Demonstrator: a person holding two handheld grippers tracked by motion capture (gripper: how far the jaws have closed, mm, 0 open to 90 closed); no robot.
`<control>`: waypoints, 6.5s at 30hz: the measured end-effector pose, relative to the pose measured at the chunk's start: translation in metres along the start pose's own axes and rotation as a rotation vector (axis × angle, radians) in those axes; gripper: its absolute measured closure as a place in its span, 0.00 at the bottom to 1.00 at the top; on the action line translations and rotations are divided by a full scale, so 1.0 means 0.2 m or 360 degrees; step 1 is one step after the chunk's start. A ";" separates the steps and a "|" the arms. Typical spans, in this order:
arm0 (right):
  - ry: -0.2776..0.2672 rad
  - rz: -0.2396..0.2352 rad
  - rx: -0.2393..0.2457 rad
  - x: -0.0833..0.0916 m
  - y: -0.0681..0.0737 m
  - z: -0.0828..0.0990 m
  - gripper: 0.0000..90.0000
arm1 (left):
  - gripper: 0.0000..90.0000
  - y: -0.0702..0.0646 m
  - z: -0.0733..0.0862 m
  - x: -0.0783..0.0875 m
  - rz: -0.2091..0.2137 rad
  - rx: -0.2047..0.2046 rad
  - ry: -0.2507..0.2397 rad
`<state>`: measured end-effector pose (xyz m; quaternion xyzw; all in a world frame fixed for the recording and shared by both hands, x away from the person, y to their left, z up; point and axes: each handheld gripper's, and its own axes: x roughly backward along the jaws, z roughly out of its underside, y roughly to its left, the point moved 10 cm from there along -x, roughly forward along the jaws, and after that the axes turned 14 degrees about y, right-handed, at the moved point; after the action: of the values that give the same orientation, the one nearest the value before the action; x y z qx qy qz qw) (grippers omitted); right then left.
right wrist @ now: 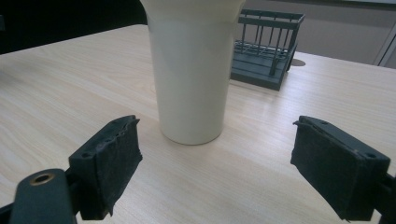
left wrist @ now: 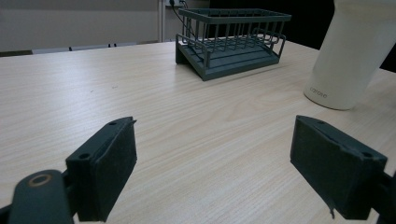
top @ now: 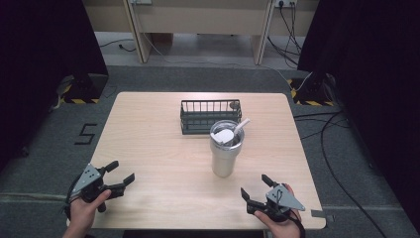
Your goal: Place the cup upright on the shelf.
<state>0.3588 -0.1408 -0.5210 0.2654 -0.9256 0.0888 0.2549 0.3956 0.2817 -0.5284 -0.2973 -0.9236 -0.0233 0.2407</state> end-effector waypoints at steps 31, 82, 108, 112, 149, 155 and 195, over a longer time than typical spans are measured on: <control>-0.0036 -0.0028 -0.0002 -0.16 0.08 -0.14 0.17 | 0.16 0.00 0.00 0.00 0.0006 0.0000 0.0000; -0.0054 0.0017 -0.0030 -0.42 0.08 -0.31 0.17 | 0.16 -0.01 0.00 0.01 0.0015 -0.0003 -0.0008; -0.0046 0.0026 -0.0043 -0.54 0.08 -0.36 0.10 | 0.16 -0.01 0.00 0.00 0.0018 -0.0010 -0.0010; -0.0052 0.0037 -0.0050 -0.55 0.08 -0.37 0.10 | 0.16 -0.01 0.00 0.01 0.0019 -0.0010 -0.0012; -0.0056 -0.0002 -0.0049 -0.58 0.08 -0.38 0.12 | 0.16 -0.01 0.00 0.00 0.0021 -0.0020 -0.0011; -0.0045 -0.0011 -0.0047 -0.58 0.07 -0.38 0.12 | 0.16 -0.01 0.00 0.00 0.0020 -0.0020 -0.0011; -0.0085 0.0049 -0.0066 -0.52 -0.05 -0.58 0.13 | 0.16 -0.01 -0.01 0.00 0.0017 -0.0008 -0.0015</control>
<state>0.4900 -0.0680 -0.4761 0.2481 -0.9377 0.0663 0.2341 0.3947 0.2808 -0.5270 -0.3031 -0.9231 -0.0230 0.2356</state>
